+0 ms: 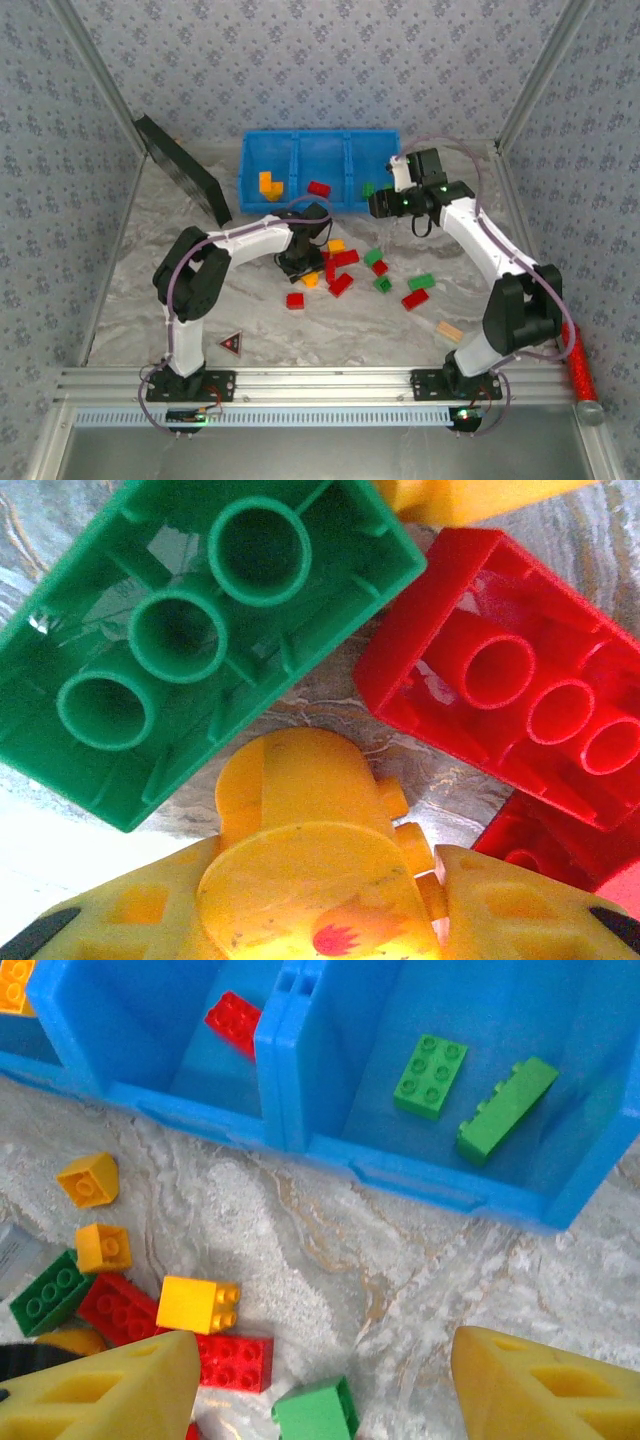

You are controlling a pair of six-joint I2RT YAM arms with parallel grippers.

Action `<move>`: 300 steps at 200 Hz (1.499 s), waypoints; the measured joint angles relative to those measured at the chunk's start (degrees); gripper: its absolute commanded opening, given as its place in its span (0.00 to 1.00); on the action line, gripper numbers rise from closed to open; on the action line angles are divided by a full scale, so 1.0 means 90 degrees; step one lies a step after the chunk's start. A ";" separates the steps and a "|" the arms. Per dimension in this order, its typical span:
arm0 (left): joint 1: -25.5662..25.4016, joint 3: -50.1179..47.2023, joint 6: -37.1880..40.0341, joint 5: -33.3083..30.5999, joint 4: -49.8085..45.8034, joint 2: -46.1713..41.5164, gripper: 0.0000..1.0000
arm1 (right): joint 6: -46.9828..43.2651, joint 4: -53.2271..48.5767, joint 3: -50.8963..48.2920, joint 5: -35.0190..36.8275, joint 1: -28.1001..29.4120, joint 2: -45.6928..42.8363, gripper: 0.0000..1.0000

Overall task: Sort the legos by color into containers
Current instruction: Pick up the lego from the center of the table, then place the lego in the container.

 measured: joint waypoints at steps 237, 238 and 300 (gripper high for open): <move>0.2249 0.6088 0.3198 -0.0899 -0.1846 0.1727 0.30 | 0.6290 -0.0729 -0.4884 -0.0138 0.0019 -0.3548 0.81; 0.2256 0.6120 0.3201 -0.0901 -0.1855 0.1751 0.30 | 0.6300 -0.0719 -0.4884 -0.0136 0.0019 -0.3546 0.81; 0.2761 0.6987 0.3441 -0.1022 -0.2246 0.2990 0.31 | 0.6441 -0.0180 -0.4881 -0.0136 0.0005 -0.2973 0.81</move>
